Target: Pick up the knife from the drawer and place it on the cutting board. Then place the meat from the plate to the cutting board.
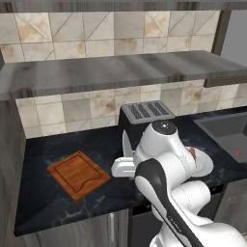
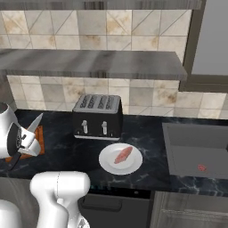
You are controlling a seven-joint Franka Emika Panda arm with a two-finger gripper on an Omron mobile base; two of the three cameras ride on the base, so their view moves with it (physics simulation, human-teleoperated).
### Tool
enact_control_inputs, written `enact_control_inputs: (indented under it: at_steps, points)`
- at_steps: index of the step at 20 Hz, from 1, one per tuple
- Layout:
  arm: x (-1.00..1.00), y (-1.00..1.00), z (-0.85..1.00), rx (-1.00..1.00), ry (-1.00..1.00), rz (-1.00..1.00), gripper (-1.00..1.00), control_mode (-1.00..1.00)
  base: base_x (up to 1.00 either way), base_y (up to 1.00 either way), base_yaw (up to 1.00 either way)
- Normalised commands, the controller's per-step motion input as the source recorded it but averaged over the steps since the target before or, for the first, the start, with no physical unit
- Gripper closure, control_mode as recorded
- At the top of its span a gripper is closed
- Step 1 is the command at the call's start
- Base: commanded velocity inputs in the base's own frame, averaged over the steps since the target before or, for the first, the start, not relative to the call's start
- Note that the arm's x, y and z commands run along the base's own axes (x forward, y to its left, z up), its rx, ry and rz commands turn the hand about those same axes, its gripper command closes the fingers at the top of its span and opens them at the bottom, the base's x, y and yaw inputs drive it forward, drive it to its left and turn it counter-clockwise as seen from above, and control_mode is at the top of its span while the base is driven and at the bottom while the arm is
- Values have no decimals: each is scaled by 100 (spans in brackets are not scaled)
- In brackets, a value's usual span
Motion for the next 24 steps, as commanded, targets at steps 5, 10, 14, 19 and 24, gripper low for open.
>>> enact_control_inputs:
  at_steps: [5, 10, 14, 19, 24]
  points:
    - [7, 3, -2, 0, 0, 1, 100, -100, 34, 11, 3]
    - [15, 5, -18, -1, 3, 8, 100, -100, 0, 0, 0]
    - [20, 18, -17, -1, 3, 7, 100, -100, 0, 0, 0]
    - [47, 43, -24, -1, 6, 1, 100, -100, 0, 0, 0]
    - [55, 62, -25, -2, 5, 0, 100, -100, 0, 0, 0]
